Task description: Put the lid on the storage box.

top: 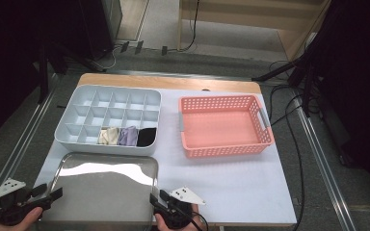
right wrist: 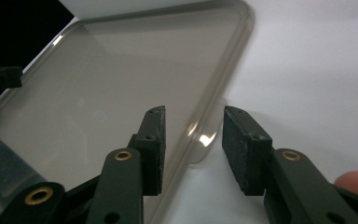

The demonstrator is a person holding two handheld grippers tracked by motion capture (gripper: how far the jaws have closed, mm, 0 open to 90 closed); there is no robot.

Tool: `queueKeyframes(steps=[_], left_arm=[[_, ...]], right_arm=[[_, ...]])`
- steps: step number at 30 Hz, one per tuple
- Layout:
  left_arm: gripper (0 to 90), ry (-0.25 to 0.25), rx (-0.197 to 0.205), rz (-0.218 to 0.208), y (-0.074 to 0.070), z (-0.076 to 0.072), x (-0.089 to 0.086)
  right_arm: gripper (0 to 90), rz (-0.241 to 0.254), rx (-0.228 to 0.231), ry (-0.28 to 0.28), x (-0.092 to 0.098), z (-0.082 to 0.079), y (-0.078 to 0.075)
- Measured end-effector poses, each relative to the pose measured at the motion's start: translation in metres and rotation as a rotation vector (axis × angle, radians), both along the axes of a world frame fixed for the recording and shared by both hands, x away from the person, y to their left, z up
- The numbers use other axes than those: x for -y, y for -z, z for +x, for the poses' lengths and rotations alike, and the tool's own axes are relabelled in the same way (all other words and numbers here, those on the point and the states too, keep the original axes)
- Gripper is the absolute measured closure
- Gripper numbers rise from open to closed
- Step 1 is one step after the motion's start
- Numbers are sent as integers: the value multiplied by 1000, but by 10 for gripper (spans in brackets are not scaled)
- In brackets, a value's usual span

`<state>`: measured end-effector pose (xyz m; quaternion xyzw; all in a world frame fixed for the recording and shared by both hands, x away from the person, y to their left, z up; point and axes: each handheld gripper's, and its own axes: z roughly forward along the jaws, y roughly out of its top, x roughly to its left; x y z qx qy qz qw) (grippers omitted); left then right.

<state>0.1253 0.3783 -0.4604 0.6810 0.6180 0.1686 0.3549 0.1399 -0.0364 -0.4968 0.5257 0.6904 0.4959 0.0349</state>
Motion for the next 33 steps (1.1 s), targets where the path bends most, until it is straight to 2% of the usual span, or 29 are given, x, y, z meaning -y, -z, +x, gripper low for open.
queueKeyframes(steps=[2, 6, 10, 16, 20, 24, 33], left_arm=[[362, -1, -1, -12, 0, 0, -1], [381, -10, 0, -24, 0, 0, -3], [449, -30, -5, 3, -1, -1, -2], [537, -50, -23, -37, -2, -2, -6], [554, -34, -39, -70, -2, -3, -8], [555, -29, -41, -88, -2, -3, -7], [570, -31, -46, -127, -1, -4, -8]], right_arm=[[613, -22, 9, 13, -4, -1, 0], [610, -26, 7, 27, -5, 0, -1], [598, -14, -7, 29, -5, 1, -1], [596, 9, -29, 33, -2, 4, -2], [593, 79, -80, 55, 4, 8, -1], [600, 121, -121, 64, 11, 12, 0], [645, 92, -123, 64, 13, 13, -1]])
